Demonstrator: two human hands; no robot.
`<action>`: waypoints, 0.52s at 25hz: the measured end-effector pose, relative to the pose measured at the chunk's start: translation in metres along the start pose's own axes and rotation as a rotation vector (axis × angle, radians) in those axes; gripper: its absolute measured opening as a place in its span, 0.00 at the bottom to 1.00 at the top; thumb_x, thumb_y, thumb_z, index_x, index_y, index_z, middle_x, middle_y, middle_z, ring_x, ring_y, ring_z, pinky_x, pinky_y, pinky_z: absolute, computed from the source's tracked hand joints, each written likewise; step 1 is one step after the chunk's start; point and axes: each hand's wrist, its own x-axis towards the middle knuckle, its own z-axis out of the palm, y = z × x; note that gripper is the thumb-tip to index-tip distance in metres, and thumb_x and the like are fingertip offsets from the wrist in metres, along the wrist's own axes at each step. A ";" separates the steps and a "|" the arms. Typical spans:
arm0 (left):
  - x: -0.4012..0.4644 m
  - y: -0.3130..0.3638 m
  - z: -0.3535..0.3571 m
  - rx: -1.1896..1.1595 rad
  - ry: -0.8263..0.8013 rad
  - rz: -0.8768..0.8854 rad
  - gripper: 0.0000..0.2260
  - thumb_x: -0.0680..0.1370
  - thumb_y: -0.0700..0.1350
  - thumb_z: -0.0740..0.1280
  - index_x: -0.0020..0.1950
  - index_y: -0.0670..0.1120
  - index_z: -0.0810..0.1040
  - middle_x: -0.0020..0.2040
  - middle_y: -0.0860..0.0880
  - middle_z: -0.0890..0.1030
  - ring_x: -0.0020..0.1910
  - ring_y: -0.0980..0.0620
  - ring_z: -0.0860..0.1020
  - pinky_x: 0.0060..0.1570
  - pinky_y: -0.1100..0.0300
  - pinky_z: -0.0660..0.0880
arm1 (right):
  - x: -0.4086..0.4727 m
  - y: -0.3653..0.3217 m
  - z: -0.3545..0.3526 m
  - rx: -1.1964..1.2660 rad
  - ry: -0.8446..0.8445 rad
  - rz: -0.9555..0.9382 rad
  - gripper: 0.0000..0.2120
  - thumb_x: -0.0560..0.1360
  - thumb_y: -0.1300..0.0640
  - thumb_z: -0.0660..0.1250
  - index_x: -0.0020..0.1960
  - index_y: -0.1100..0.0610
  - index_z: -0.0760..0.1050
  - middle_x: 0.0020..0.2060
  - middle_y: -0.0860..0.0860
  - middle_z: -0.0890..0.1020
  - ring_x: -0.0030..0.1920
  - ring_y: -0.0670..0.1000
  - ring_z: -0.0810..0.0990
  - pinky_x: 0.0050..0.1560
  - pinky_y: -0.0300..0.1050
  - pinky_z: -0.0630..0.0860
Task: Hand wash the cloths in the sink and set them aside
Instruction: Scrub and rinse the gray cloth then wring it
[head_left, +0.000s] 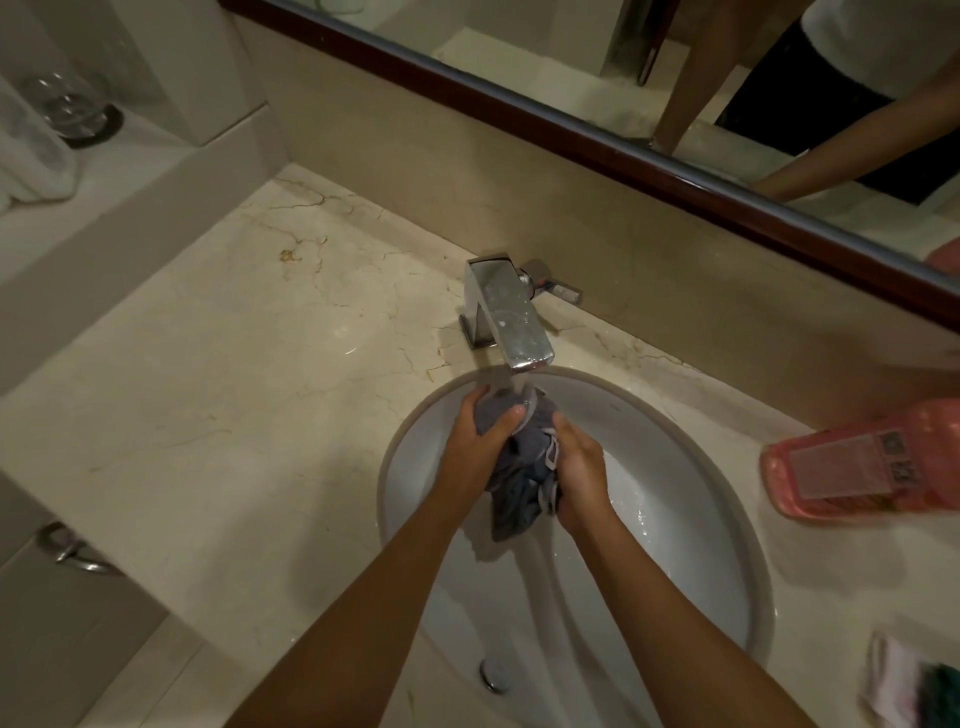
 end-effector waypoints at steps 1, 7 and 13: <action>0.000 -0.001 -0.002 0.008 0.000 0.006 0.27 0.78 0.52 0.72 0.74 0.50 0.68 0.62 0.52 0.78 0.57 0.54 0.80 0.44 0.72 0.77 | -0.002 -0.002 0.000 0.021 0.018 0.020 0.13 0.82 0.50 0.64 0.51 0.57 0.83 0.39 0.52 0.88 0.40 0.51 0.87 0.34 0.38 0.80; -0.002 -0.003 -0.003 -0.181 0.109 -0.068 0.08 0.81 0.50 0.68 0.49 0.48 0.84 0.45 0.47 0.87 0.46 0.47 0.86 0.41 0.58 0.81 | -0.009 -0.016 -0.002 0.102 -0.016 0.105 0.14 0.80 0.49 0.66 0.48 0.58 0.84 0.43 0.58 0.87 0.43 0.56 0.87 0.42 0.47 0.83; -0.002 0.006 0.006 -0.284 0.118 -0.132 0.18 0.82 0.53 0.65 0.43 0.44 0.87 0.43 0.39 0.86 0.44 0.39 0.86 0.45 0.50 0.82 | -0.005 -0.025 -0.007 -0.071 -0.198 0.070 0.18 0.81 0.42 0.61 0.62 0.50 0.81 0.55 0.54 0.86 0.51 0.51 0.86 0.46 0.44 0.83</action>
